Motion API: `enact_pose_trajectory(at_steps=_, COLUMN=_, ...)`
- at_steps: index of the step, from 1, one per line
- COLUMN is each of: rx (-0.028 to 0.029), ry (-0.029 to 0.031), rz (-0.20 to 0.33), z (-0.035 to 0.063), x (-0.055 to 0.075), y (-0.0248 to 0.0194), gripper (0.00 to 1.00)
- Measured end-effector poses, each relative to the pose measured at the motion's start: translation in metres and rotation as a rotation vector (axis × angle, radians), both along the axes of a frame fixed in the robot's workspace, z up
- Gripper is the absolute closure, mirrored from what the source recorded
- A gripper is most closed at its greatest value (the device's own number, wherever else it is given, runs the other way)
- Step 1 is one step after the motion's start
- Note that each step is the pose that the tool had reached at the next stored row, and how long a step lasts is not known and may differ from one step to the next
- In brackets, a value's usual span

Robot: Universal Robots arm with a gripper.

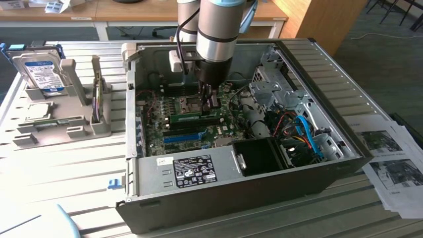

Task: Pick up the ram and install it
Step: 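Insert the ram into the slot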

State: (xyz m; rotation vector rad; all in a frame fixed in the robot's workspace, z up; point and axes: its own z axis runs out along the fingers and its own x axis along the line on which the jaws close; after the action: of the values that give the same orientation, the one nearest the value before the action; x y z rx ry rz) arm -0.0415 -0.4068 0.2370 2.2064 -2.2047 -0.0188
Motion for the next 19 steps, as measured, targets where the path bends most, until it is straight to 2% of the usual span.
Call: enact_pose_trajectory(at_steps=19, rx=0.0007, ry=-0.0006, rz=-0.016, z=0.0001, x=0.0, y=-0.0014, gripper=0.89)
